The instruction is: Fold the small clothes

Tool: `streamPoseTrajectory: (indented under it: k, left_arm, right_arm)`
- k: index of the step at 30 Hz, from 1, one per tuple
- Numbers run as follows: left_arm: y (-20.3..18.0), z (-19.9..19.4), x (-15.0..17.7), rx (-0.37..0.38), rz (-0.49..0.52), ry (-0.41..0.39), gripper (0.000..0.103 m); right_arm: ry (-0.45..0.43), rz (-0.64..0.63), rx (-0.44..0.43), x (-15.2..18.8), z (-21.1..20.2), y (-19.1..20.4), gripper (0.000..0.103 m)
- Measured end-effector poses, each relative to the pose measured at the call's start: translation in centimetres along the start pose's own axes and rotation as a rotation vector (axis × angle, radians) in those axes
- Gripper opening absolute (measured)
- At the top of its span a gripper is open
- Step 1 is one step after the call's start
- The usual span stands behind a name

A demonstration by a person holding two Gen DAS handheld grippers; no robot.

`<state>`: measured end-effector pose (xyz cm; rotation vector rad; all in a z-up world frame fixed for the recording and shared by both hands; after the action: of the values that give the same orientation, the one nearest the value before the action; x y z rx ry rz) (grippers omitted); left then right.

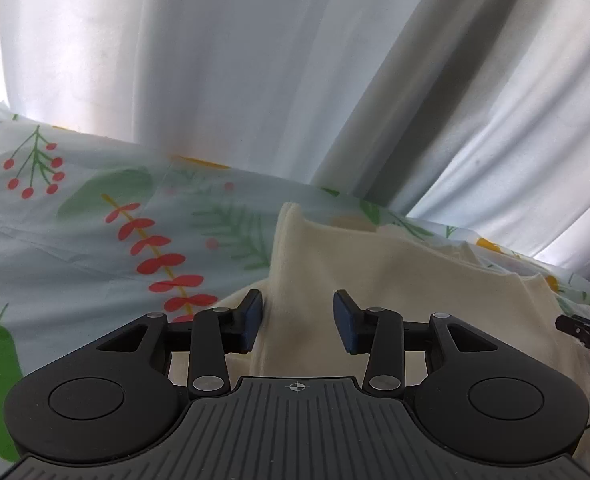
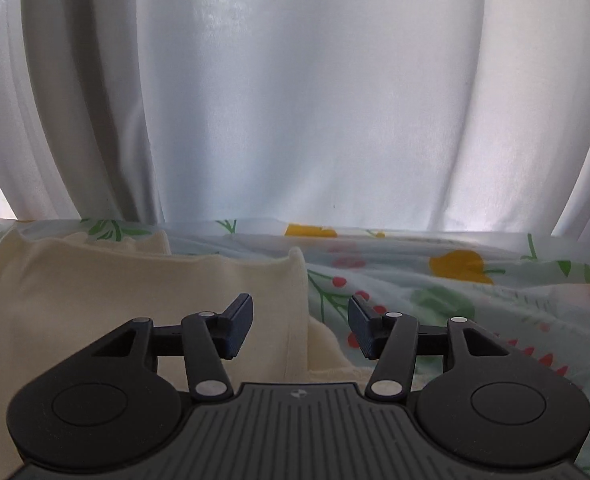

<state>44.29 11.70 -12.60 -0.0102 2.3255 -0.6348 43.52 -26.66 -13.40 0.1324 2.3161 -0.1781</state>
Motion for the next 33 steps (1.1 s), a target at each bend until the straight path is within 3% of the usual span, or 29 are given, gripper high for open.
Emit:
streamPoseTrajectory:
  k: [2,3,4,6,11,15,17,19,21,22,23,25,27,28,30,33]
  left_arm:
    - [0.0,0.8,0.2,0.009,-0.013,0.007,0.04]
    - [0.1,1.1,0.3,0.009,-0.021,0.009,0.03]
    - [0.1,1.3,0.3,0.002,-0.026,0.012,0.014]
    - [0.3,1.4,0.1,-0.016,-0.021,0.001,0.011]
    - [-0.1,0.0,-1.6,-0.055,0.019,-0.092,0.01]
    - [0.9,0.7,-1.4,-0.106,-0.014,-0.085,0.011]
    - [1.5,1.1,-0.8,-0.152,-0.036,-0.05,0.018]
    - [0.9,-0.1,-0.7,-0.196,0.002,-0.082,0.034]
    - [-1.3,-1.4,-0.6,-0.162,0.055,-0.13,0.042]
    - [-2.8,-1.7,-0.5,-0.116,0.067,-0.15,0.053]
    - [-4.5,-1.9,-0.2,-0.056,0.079,-0.168,0.057]
    - [-7.5,-1.4,0.7,0.055,0.104,-0.191,0.074]
    - [-9.3,0.4,2.1,0.111,0.138,-0.15,0.081]
    - [-9.3,1.5,2.8,0.1,0.136,-0.117,0.08]
    - [-8.0,2.7,3.9,0.055,0.101,-0.084,0.077]
    - [-5.8,2.0,4.5,0.052,0.054,-0.128,0.072]
  right_arm:
    - [0.026,0.029,-0.021,0.3,0.7,0.1,0.044]
    - [0.038,0.039,-0.036,0.4,1.0,0.3,0.034]
    - [0.048,0.048,-0.04,0.6,1.4,0.5,0.022]
    - [0.036,0.031,-0.02,0.6,1.5,0.8,0.007]
    - [-0.091,-0.011,0.041,-1.3,-0.3,0.7,0.005]
    - [-0.073,0.01,0.087,-1.2,0.8,0.4,0.006]
    - [-0.021,0.021,0.121,-0.6,1.6,0.1,0.007]
    - [-0.054,0.071,0.142,-0.8,0.5,-0.5,0.014]
    - [-0.131,0.121,0.071,-1.1,-1.9,-0.1,0.025]
    - [-0.15,0.145,-0.005,-0.9,-3.0,0.8,0.033]
    - [-0.144,0.16,-0.105,-0.5,-3.9,2.2,0.037]
    - [-0.081,0.224,-0.355,0.6,-5.0,5.8,0.043]
    - [0.021,0.342,-0.571,2.2,-5.0,8.6,0.045]
    - [0.052,0.393,-0.613,3.0,-4.7,9.1,0.045]
    - [0.086,0.454,-0.594,4.5,-3.2,8.7,0.045]
    - [0.049,0.485,-0.547,5.9,-2.5,4.9,0.029]
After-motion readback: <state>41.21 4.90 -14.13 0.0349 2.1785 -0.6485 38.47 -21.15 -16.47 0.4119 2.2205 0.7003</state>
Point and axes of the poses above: each gripper's, at about its wrist camera, not at the fingertips, and z roughly the way its jaws point, y to its left, x to its underside, the point moved 9 cm from there along z, roughly the way its jaws point, and after that the axes turned 13 degrees about x, right-handed, at the moved point
